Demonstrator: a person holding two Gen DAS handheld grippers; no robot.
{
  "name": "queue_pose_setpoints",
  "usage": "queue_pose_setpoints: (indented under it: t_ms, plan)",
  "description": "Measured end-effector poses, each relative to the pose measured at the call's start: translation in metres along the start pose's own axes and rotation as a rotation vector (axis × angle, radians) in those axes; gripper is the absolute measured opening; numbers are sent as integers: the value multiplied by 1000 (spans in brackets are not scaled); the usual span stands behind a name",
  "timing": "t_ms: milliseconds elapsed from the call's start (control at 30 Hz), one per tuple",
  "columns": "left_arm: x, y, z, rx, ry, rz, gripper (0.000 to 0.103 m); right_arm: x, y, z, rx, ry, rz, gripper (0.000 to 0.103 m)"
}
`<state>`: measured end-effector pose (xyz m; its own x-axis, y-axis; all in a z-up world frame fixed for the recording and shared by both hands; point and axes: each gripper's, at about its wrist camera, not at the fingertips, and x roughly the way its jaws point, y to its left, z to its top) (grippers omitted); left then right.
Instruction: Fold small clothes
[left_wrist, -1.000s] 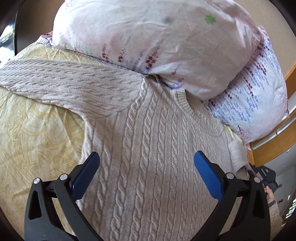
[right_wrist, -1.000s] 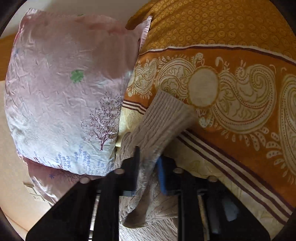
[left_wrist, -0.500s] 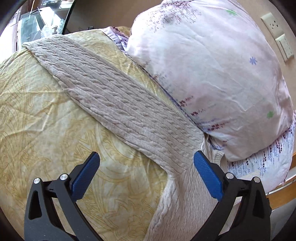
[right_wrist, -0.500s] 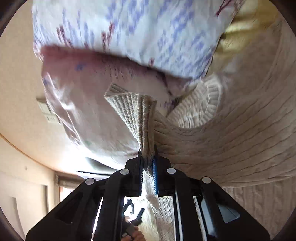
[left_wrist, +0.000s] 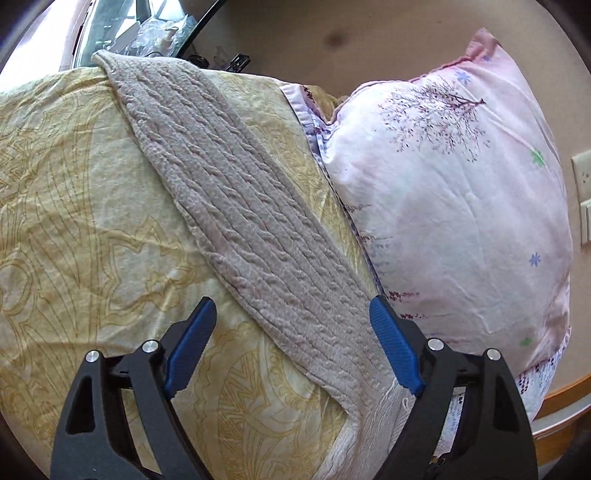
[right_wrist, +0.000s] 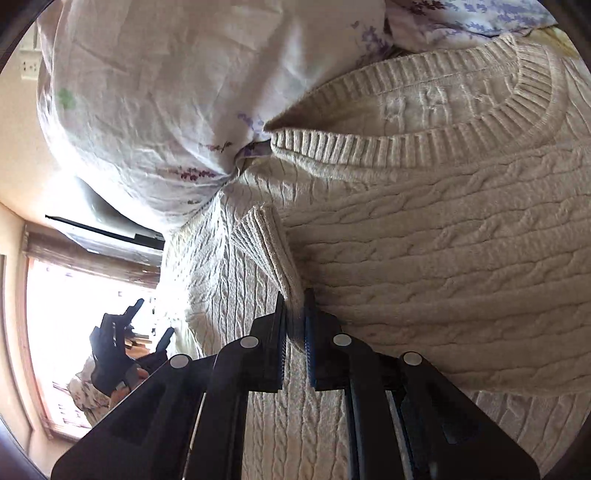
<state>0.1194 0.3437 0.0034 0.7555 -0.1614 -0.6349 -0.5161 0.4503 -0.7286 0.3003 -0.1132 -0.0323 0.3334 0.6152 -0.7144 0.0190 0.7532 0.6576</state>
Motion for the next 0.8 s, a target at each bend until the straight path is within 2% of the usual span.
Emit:
queue_pose_setpoints:
  t_ms: [67, 100, 133, 200, 300, 400, 500, 533, 567, 633, 733, 800]
  plan:
    - [2, 4, 6, -35, -6, -25, 83, 1, 13, -7, -89, 17, -63, 14]
    - [3, 5, 9, -49, -6, -33, 83, 5, 23, -9, -127, 36, -57, 30]
    - [4, 6, 11, -64, -7, -39, 82, 6, 24, -15, -145, 50, -35, 54]
    - [7, 9, 17, -98, -8, -53, 80, 1, 37, -21, -170, 63, 16, 73]
    - [9, 13, 22, -156, -15, -77, 78, 4, 51, -30, -197, 91, 57, 74]
    - [11, 21, 25, -220, -18, -101, 68, 9, 52, -41, -185, 119, 56, 74]
    - [13, 32, 27, -288, -10, -127, 52, -9, 41, -50, -154, 130, 48, 74]
    - [16, 35, 27, -314, -2, -138, 41, -11, 37, -50, -143, 128, 45, 74]
    - [19, 37, 26, -337, 10, -149, 24, -12, 33, -49, -133, 124, 42, 74]
    - [20, 36, 23, -361, 14, -198, 7, -26, 22, -48, -109, 101, 39, 74]
    - [14, 15, 18, -308, 10, -275, 8, -43, 11, -44, -69, 48, 36, 75]
    - [12, -3, 12, -292, 37, -363, 8, -55, 1, -41, -33, 9, 34, 76]
